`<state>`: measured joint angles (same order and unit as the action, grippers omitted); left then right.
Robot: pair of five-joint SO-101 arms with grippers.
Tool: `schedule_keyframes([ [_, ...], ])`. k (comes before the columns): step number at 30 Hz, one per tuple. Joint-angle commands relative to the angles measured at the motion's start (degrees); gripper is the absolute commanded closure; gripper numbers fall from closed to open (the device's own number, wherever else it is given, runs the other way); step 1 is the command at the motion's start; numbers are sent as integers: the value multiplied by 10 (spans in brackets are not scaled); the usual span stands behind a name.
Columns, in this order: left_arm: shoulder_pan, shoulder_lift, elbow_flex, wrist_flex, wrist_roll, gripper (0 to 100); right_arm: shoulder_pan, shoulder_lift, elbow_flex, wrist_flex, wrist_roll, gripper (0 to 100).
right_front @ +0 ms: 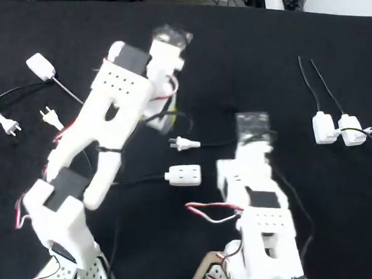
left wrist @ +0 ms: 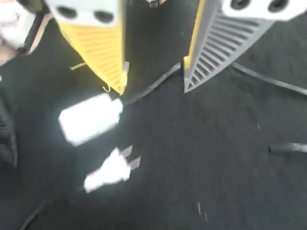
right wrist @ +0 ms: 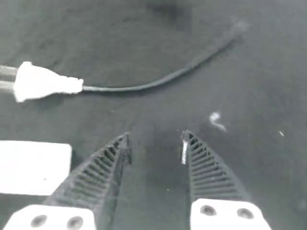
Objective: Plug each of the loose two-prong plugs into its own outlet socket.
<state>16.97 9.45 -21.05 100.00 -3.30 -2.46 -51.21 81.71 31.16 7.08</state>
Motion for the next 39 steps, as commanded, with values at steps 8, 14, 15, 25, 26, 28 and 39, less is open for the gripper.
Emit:
schedule_keyframes([
  [8,-70,-227,458,-266,-20,805,-40,-11,-20,-14,40,832],
  [14,-151,-233,567,-346,-25,805,-40,-11,-18,-11,40,832],
  [15,-174,-231,575,-355,-25,805,-40,-11,-18,-11,40,832],
  [25,-421,-183,574,-453,-164,805,-40,-11,-18,-11,40,832],
  [26,-444,-176,567,-471,-167,805,-40,-11,-18,-11,40,832],
  [28,-484,-162,552,-504,-167,805,-40,-11,-18,-11,40,832],
  [39,-538,-169,469,-491,-120,802,-40,-11,-13,-13,40,832],
])
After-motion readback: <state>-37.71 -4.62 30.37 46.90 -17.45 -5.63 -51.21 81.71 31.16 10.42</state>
